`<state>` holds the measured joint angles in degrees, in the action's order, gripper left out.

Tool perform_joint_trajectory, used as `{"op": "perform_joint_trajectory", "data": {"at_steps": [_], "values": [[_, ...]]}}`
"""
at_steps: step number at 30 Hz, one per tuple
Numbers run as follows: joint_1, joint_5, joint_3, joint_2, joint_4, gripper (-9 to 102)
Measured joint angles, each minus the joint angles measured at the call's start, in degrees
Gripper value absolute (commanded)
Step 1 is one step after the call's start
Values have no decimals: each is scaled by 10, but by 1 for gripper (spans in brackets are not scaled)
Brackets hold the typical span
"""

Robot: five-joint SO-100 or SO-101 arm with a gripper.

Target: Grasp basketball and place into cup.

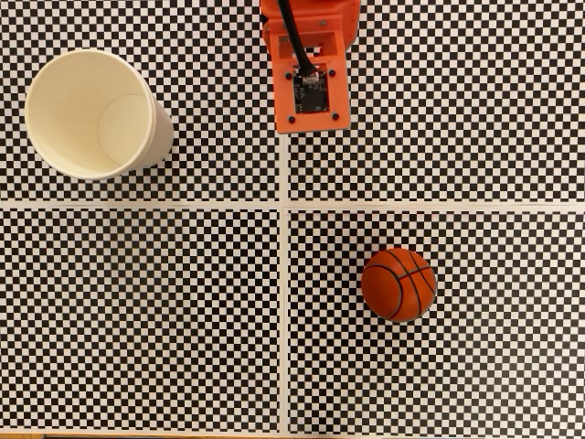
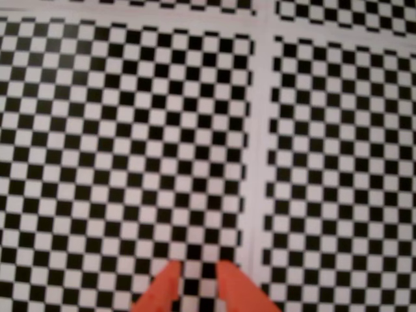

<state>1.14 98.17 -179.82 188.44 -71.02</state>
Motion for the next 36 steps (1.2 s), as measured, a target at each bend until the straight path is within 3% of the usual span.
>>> {"op": "perform_joint_trajectory", "data": {"at_steps": [36], "values": [[0, 7, 0, 0, 0, 0]]}}
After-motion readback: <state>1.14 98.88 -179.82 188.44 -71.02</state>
